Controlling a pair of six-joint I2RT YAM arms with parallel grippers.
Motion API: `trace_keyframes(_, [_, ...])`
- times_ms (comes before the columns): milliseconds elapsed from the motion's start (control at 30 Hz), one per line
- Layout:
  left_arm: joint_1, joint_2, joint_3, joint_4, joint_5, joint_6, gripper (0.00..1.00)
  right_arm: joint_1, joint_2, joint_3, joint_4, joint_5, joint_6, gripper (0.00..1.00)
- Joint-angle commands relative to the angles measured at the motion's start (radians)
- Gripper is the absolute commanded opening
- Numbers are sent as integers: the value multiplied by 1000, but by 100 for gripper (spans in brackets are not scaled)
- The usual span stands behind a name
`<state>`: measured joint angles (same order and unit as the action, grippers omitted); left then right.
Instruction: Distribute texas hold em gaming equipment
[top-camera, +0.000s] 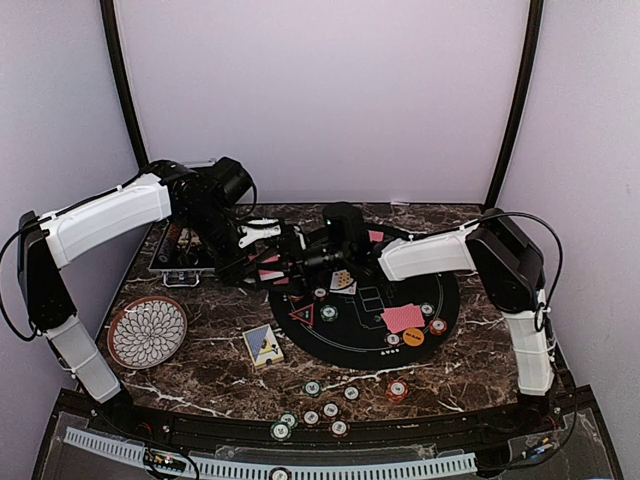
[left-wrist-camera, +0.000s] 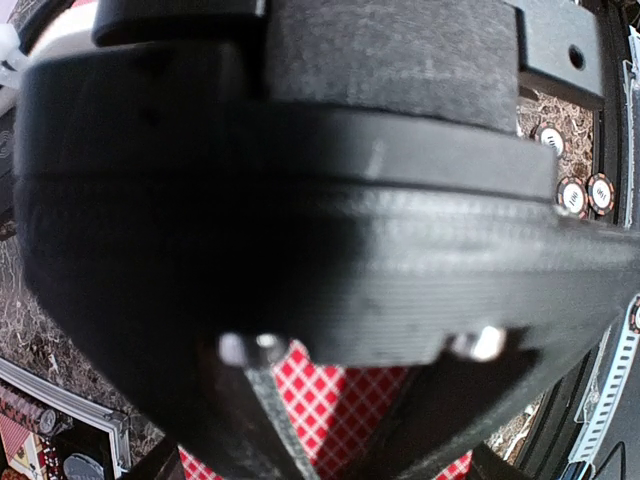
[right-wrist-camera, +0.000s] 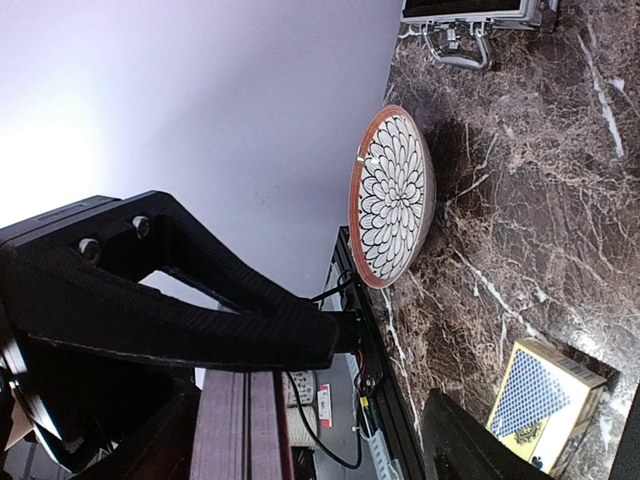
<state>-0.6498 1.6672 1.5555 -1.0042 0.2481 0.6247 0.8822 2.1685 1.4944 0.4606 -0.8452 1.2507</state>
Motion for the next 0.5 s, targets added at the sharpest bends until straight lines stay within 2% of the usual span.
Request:
trace_keyframes(0, [4, -42, 18, -17, 21, 6, 0, -2, 9, 18, -34, -1, -37, 73])
trace_keyframes(200, [3, -46, 18, -17, 19, 6, 0, -41, -41, -42, -113, 32, -92, 60])
trace_keyframes(467, [3, -49, 16, -17, 17, 4, 0, -75, -111, -113, -151, 55, -137, 50])
